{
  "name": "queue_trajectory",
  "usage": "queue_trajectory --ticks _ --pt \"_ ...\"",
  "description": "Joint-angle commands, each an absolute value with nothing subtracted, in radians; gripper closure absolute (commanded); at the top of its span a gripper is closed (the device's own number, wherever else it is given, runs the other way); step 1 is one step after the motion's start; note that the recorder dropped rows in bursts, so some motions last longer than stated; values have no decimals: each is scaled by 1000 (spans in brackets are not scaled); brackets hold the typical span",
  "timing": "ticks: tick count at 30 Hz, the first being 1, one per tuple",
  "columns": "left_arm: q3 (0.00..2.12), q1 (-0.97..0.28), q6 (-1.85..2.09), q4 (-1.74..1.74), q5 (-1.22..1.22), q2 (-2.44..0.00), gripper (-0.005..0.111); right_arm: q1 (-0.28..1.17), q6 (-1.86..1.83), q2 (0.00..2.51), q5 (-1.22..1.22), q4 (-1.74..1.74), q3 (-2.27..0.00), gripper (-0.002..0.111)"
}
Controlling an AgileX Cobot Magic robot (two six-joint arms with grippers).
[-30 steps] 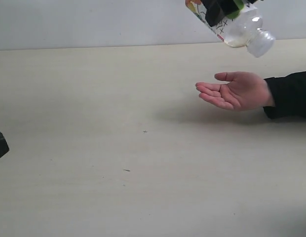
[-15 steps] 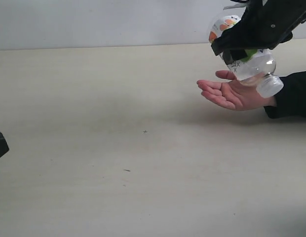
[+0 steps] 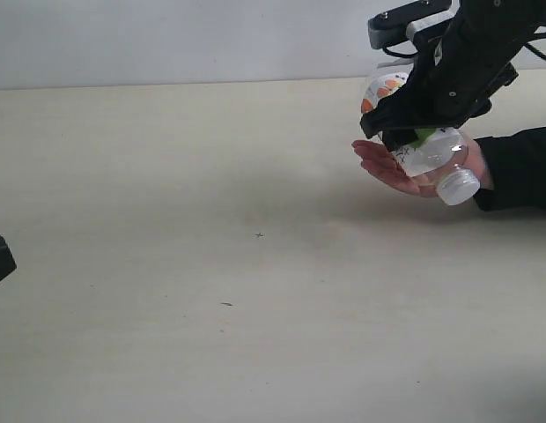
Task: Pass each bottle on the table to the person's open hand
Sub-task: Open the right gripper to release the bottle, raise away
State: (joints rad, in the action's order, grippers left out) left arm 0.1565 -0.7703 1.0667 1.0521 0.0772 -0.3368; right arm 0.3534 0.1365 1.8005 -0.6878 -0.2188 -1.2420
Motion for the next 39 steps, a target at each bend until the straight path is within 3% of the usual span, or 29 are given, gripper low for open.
queue_trajectory --ticks 1,7,14,17,25,28,30,33,39 --pt "154 -768 1066 1057 75 -333 107 349 142 1827 -640 -226 -1240 97" --pt "155 -768 1066 1054 75 -333 107 349 161 1831 -621 -226 -1240 76" --pt "155 -768 1066 1054 75 -333 107 349 168 1831 -621 -224 -1240 32" --pt "155 -768 1066 1054 75 -333 107 349 168 1831 -621 -226 -1240 27" --pt "155 -768 1066 1054 75 -333 107 349 118 1738 -664 -269 -1240 27" --pt "155 -768 1066 1054 75 -333 107 349 123 1630 -671 -269 -1240 38" --pt "155 -768 1066 1054 75 -333 107 349 121 1543 -692 -246 -1240 60" --pt "155 -768 1066 1054 75 -333 107 349 49 1418 -723 -85 -1201 108" --pt "155 -768 1066 1054 75 -333 107 349 -186 1108 -430 247 -842 108"
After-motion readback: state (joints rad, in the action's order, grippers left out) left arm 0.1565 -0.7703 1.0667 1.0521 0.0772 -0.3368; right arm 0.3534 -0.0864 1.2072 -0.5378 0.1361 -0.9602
